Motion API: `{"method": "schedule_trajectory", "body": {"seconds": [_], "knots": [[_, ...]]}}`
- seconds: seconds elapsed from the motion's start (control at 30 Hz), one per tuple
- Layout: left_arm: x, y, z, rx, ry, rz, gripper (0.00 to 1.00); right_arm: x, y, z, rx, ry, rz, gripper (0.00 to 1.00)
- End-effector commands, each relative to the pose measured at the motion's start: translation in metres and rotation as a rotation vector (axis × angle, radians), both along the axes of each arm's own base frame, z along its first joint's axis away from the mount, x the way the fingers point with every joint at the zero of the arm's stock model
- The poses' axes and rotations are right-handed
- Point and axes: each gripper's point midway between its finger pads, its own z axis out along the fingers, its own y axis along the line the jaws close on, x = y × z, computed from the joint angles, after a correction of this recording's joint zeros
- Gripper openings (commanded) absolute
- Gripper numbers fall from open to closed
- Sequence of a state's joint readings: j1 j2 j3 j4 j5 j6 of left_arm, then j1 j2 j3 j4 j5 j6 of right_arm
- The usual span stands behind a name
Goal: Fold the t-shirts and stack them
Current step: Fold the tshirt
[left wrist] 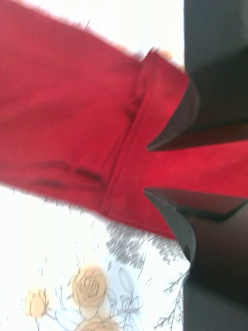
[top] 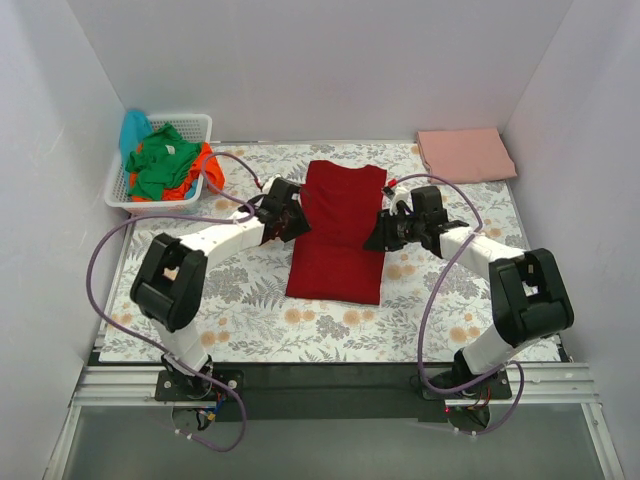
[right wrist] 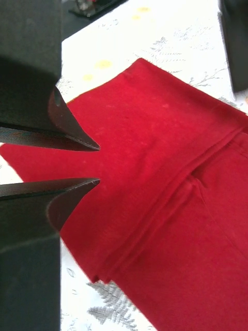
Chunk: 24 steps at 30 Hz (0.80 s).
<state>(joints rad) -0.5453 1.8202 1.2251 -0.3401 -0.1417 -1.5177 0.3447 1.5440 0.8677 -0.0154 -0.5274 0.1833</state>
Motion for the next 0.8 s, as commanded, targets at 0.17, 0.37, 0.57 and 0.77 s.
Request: {"method": "schedule_trajectory", "body": {"seconds": [0.17,0.37,0.57,0.77], "knots": [[0.005,-0.010,0.000,-0.153,-0.056,-0.054,0.21,0.041,0.004,-0.017,0.176,0.053,0.051,0.32],[0.005,0.019,-0.063,-0.178,0.108,0.048,0.18,0.066,-0.022,-0.063,0.210,0.164,-0.035,0.29],[-0.005,0.024,-0.064,-0.246,0.158,0.059,0.20,0.083,-0.029,-0.053,0.261,0.180,-0.057,0.28],[-0.020,0.025,0.011,-0.302,0.042,0.011,0.40,0.046,-0.012,0.004,0.318,0.144,-0.010,0.29]]}}
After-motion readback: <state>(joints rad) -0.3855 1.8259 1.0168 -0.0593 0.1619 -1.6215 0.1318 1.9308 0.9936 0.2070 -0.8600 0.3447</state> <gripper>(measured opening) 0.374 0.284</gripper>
